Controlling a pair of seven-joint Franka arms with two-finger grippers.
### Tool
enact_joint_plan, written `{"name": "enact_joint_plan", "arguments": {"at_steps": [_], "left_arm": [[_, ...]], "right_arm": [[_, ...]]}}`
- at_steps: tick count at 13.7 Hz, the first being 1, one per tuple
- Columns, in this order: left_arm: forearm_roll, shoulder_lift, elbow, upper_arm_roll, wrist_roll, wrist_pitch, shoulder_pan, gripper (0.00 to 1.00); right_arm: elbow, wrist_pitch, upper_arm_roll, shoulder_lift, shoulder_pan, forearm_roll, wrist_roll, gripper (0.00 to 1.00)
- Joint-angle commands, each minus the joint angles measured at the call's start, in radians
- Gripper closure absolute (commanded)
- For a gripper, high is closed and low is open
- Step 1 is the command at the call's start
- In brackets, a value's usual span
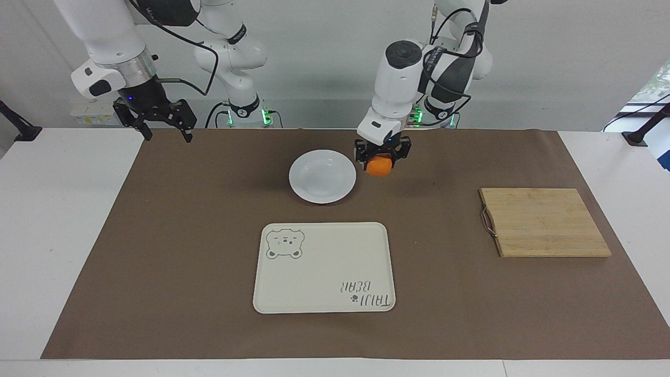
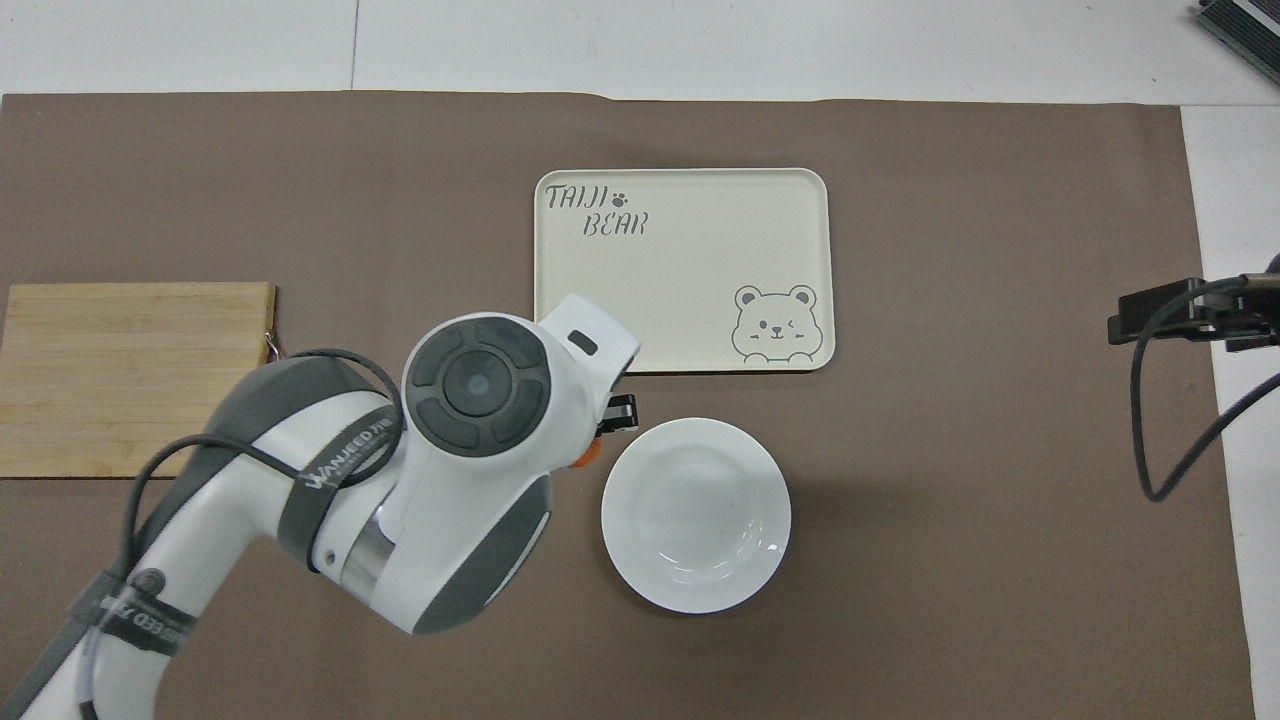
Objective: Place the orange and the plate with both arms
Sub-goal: 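Lower the orange onto the white plate and open the left gripper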
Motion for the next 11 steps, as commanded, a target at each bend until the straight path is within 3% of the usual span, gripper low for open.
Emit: {"name": "enact_joint_plan", "arguments": {"at_steps": [1,10,11], "left_arm": [[0.001,0.004,-0.079,0.017,-0.043,0.122,-0.069,1.00],[-0.001,0.128,-0.087,0.017,-0.141,0.268,-0.227,1.00],[-0.001,0.148,-0.087,0.017,-0.141,0.285,-0.230,0.94]], "right_arm": [[-0.018,0.000,0.004,-0.020,-0.005,-0.006,-0.016,0.00],[-0.018,0.000,0.004,-0.020,-0.005,-0.006,-0.016,0.00],[-0.018,0.000,0.004,-0.020,-0.005,-0.006,-0.016,0.00]]}}
